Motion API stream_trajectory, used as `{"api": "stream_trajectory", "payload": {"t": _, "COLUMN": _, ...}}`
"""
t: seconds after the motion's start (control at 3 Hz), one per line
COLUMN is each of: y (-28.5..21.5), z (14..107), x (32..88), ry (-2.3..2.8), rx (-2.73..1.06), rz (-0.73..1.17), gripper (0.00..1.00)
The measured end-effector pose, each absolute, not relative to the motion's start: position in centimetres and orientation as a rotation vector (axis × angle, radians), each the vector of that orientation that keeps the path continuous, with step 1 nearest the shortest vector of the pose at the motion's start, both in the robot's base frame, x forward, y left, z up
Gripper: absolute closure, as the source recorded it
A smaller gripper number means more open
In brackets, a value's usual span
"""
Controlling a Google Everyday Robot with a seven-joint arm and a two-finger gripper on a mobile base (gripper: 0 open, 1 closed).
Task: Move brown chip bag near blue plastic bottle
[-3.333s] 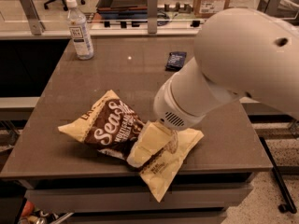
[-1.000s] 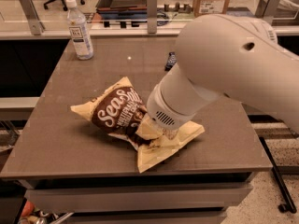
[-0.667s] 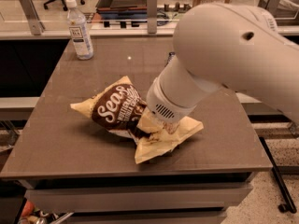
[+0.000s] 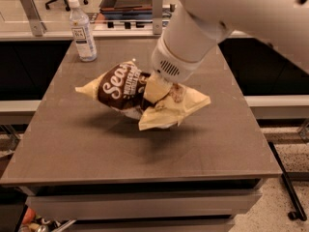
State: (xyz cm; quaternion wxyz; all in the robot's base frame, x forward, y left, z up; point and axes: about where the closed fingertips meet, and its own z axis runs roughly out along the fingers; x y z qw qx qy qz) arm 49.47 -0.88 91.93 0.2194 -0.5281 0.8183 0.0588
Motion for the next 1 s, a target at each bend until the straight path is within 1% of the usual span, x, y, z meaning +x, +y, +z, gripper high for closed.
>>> {"api": "stream_trajectory", "payload": {"t": 0.67, "y": 0.3, "z": 96.9, "x": 56.7, "ry": 2.206, "rx": -1.374, "rz": 0.107, "gripper": 1.0}}
{"api": "stream_trajectory", "payload": {"t": 1.0, "y": 1.2, "z": 96.6, "x": 60.4, "ry": 2.138, "rx": -1.308, "rz": 0.12, "gripper": 1.0}}
